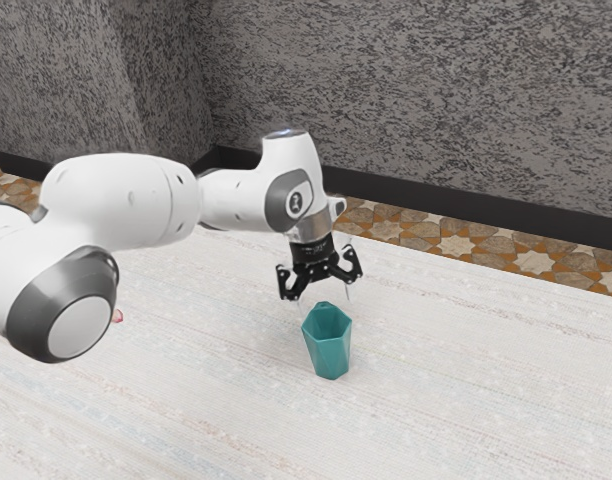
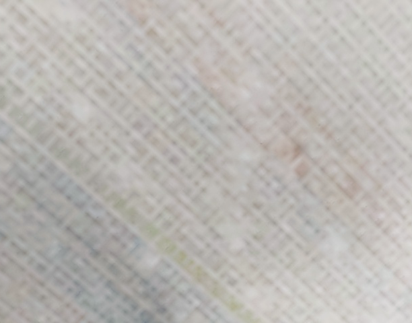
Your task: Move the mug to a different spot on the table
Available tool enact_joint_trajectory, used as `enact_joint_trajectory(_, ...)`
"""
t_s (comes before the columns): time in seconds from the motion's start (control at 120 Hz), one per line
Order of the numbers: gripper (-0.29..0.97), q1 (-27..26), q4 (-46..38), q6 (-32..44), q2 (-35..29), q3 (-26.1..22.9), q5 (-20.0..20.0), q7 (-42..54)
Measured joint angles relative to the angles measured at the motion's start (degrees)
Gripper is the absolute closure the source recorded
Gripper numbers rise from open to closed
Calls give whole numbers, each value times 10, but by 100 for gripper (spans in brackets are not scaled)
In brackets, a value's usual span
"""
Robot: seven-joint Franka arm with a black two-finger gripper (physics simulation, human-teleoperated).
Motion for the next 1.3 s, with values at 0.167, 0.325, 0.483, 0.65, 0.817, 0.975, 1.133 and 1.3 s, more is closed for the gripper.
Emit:
enact_joint_trajectory(0.167, 0, 0, 2, -6, 4, -7, 12, -34)
enact_joint_trajectory(0.325, 0, 0, 7, -7, 4, -15, 15, -59)
enact_joint_trajectory(0.483, 0, 0, 10, -10, 4, -17, 18, -77)
enact_joint_trajectory(0.65, 0, 0, 11, -14, 4, -22, 30, -88)
enact_joint_trajectory(0.817, 0, -1, 10, -19, 4, -26, 35, -92)
enact_joint_trajectory(0.975, 0, -1, 11, -27, 3, -25, 41, -85)
enact_joint_trajectory(1.133, 15, -1, 10, -29, 5, -26, 43, -79)
enact_joint_trajectory(1.3, 25, -1, 8, -28, 12, -27, 42, -74)
